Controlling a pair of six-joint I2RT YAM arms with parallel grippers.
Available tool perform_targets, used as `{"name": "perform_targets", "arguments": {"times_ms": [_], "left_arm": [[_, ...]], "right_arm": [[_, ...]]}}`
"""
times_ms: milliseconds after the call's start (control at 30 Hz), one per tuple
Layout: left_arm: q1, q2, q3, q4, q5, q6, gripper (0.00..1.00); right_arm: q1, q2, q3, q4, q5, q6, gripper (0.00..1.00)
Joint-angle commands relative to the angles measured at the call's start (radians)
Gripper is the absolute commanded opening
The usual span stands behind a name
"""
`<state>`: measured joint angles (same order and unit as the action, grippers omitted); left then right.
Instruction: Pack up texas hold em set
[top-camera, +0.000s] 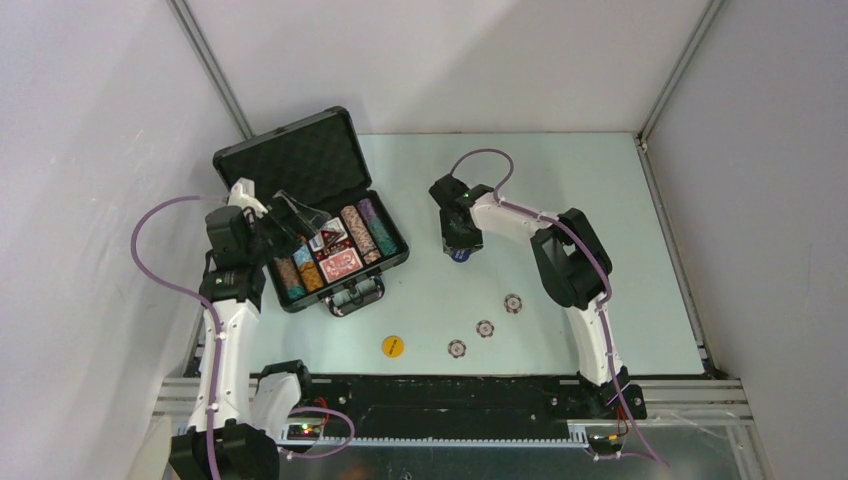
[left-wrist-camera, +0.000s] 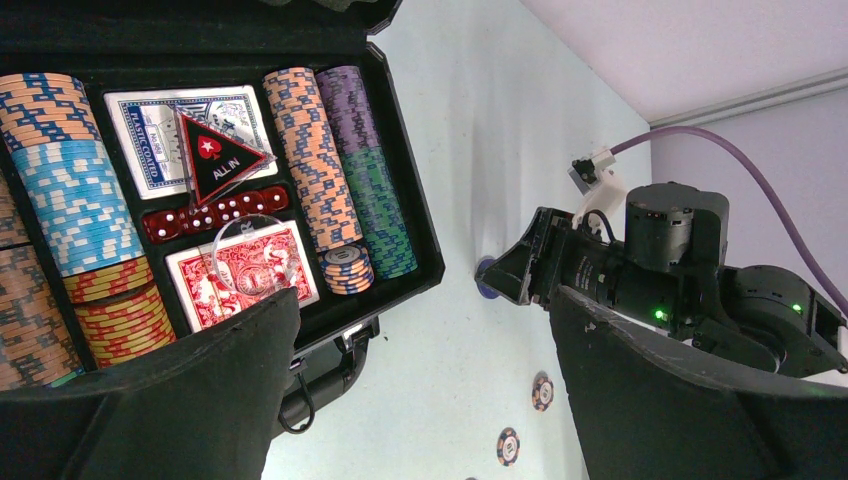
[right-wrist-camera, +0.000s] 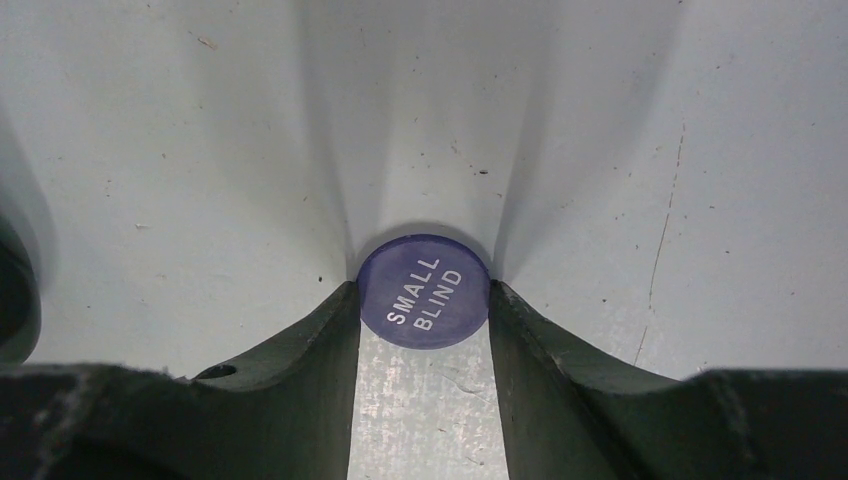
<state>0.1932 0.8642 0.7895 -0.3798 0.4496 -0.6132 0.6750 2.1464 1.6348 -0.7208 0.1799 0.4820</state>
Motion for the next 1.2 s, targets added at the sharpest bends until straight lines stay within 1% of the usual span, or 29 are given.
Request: {"name": "perform_targets", "arguments": {"times_ms": [0, 600, 767, 967, 1167], "left_arm": [[0.016, -0.005, 0.005, 0.023, 0.021, -0.01, 1.0], [0.017, -0.005, 0.005, 0.024, 0.02, -0.01, 1.0], [0.019, -0.005, 0.004, 0.024, 0.02, -0.01, 1.0], [0.018, -0.005, 0.004, 0.023, 0.021, -0.01, 1.0], [0.021, -0.005, 0.003, 0.023, 0.019, -0.01, 1.0]], "right_arm": [[0.005, -0.019, 0.017, -0.049, 0.038, 0.005, 0.49], [0.012, -0.075, 0.092, -0.095, 0.058, -0.016, 0.47], [0.024, -0.083, 0.143, -0.12, 0.056, -0.025, 0.48], [0.061, -0.077, 0.245, -0.169, 0.057, -0.038, 0.48], [0.137, -0.021, 0.432, -0.231, 0.025, -0.058, 0.49]]}}
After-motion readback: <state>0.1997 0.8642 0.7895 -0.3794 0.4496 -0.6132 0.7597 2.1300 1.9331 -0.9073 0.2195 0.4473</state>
